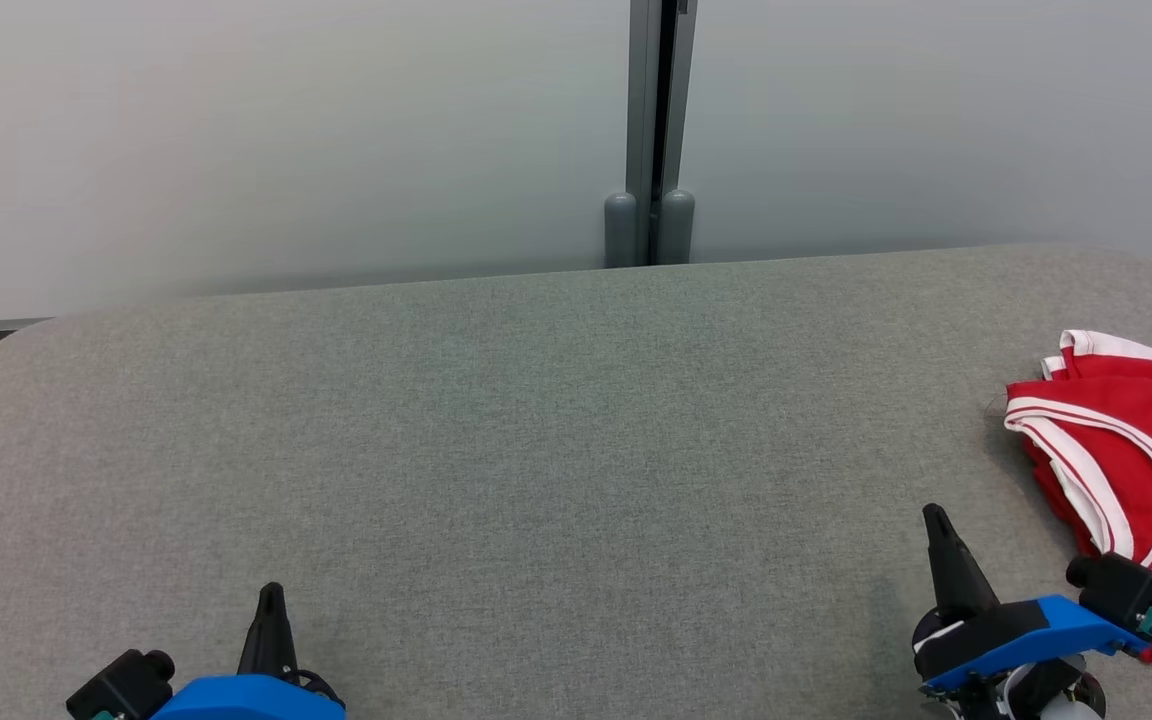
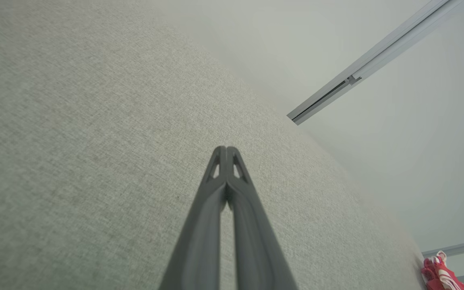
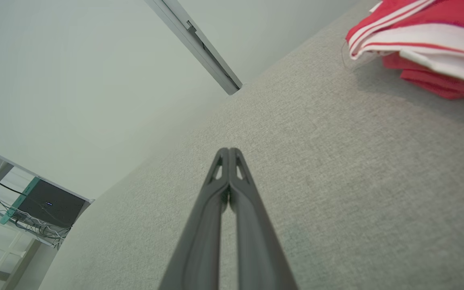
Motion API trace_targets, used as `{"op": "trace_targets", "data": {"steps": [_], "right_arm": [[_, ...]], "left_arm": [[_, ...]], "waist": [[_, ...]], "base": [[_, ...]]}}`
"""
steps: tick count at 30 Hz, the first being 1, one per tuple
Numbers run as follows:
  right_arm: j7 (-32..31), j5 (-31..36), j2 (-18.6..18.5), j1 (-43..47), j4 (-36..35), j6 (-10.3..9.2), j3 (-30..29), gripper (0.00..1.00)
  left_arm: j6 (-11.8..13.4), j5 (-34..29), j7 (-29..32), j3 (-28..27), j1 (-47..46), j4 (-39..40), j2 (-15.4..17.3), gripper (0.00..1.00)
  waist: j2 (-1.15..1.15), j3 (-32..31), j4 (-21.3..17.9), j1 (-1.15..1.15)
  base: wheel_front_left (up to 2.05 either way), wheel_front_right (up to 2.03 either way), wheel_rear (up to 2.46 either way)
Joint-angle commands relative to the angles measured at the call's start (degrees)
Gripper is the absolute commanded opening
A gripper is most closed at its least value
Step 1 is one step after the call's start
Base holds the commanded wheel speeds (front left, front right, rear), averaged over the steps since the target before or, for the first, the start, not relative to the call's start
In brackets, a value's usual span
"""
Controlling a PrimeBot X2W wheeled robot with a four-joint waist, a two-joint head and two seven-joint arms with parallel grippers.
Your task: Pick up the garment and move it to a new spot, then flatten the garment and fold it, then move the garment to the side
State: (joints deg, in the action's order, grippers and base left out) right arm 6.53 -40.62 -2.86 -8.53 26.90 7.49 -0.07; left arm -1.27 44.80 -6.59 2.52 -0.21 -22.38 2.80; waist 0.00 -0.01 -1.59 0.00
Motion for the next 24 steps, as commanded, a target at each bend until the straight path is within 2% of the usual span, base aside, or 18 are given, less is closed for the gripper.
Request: {"op": "trace_targets", "data": {"steps": [1,24], "right_arm": [[-0.5,-2.1,-0.1,-0.2,-1.4,0.01,-0.4,0.0],[-4.8,-18.8,-0.1,0.7,-5.4,0.01,-2.5,0.0]], "left_arm": [[-0.4,1.8,0.5,-0.6,-1.7,1.1,0.1,0.0],[-2.4,17.2,4.7,-3.4,-3.3,3.7,0.1,0.0]], "waist": [[0.0,0.0,0.0,0.0],[0.0,0.1,0.4,0.0]], "base": [[0.0,0.0,0.0],[0.0,0.0,0.0]]}}
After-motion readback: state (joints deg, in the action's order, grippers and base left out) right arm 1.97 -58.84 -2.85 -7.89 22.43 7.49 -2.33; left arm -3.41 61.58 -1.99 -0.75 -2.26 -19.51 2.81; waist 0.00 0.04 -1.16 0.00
